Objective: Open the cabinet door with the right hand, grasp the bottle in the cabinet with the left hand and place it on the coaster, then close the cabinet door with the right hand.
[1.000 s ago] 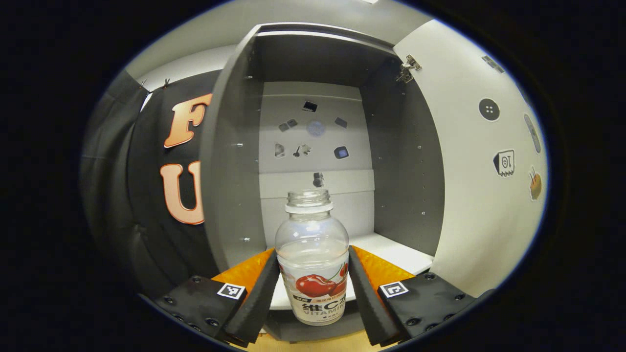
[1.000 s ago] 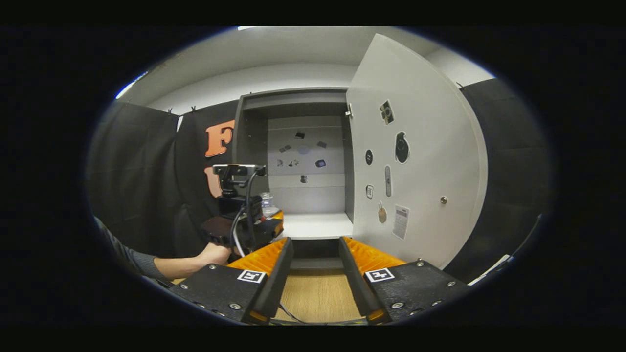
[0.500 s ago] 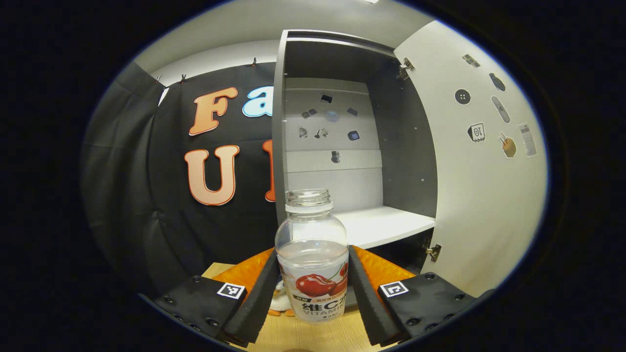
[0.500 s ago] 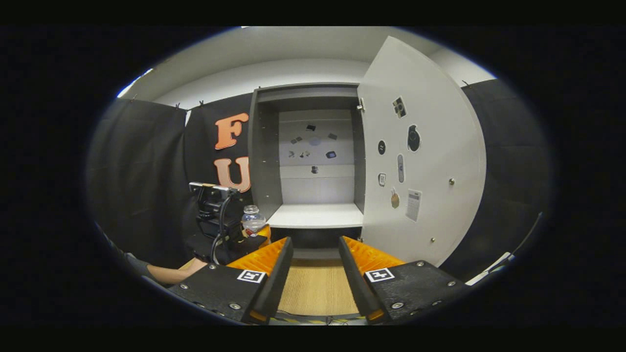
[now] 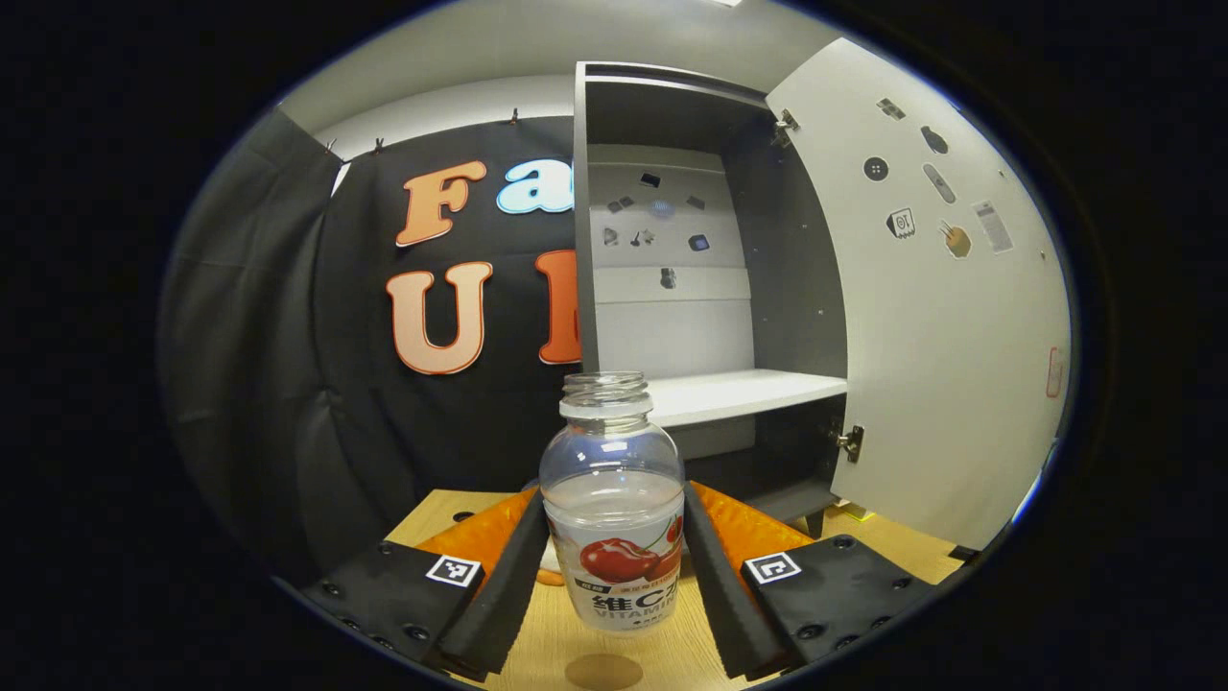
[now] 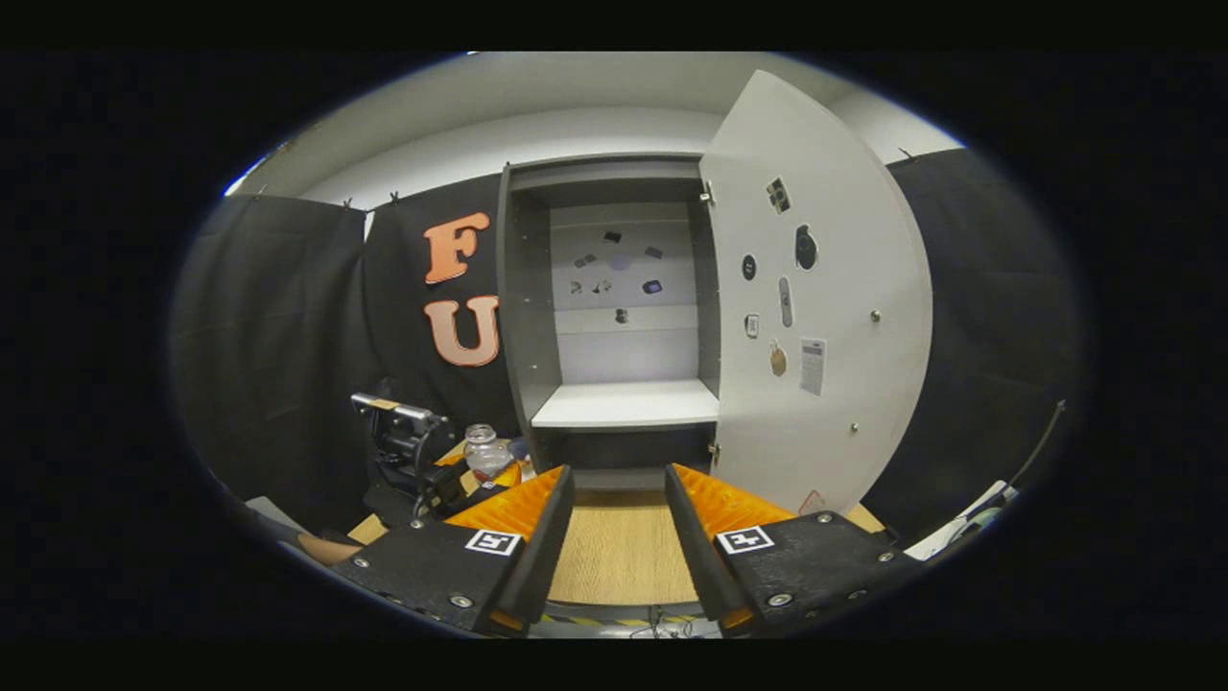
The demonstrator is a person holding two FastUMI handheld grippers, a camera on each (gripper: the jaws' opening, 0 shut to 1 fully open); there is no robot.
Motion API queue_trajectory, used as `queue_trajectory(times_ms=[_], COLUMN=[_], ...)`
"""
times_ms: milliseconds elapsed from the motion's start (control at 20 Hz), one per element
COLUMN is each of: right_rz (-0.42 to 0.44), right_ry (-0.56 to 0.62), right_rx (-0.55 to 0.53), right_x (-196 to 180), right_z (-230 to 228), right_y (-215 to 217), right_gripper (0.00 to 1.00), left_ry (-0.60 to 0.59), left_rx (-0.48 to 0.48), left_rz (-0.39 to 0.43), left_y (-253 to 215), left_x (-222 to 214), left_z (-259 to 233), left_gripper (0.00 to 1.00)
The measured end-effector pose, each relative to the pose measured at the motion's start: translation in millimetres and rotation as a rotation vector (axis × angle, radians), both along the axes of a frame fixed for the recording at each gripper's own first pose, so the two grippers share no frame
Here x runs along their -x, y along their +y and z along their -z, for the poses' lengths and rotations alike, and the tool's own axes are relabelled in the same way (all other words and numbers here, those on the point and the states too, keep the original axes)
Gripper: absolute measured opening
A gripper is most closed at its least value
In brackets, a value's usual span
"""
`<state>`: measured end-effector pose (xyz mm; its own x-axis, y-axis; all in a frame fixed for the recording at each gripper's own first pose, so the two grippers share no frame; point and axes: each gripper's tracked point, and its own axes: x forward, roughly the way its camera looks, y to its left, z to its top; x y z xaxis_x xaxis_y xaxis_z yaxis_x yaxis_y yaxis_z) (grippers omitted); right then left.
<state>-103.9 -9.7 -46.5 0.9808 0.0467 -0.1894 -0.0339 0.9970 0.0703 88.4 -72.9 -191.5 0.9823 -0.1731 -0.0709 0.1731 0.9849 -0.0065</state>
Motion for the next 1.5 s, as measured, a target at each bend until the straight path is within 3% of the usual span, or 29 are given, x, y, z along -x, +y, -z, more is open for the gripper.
queue_trajectory(times_ms=[550, 600, 650, 1500], right_rz=[-0.002, -0.002, 0.001, 0.025], right_ry=[0.081, 0.089, 0.094, 0.201], right_rx=[0.017, 0.018, 0.021, 0.007], right_x=[10, 10, 12, 8], right_z=[21, 23, 23, 53], right_y=[3, 3, 2, 3], right_gripper=[0.6, 0.64, 0.6, 0.6], left_ry=[0.071, 0.075, 0.082, 0.165], left_rx=[0.003, 0.008, 0.001, -0.039], left_rz=[-0.01, -0.004, -0.006, -0.008], left_y=[10, 8, 8, 20], left_x=[36, 37, 35, 17], left_z=[79, 85, 90, 173], left_gripper=[0.84, 0.85, 0.85, 0.86])
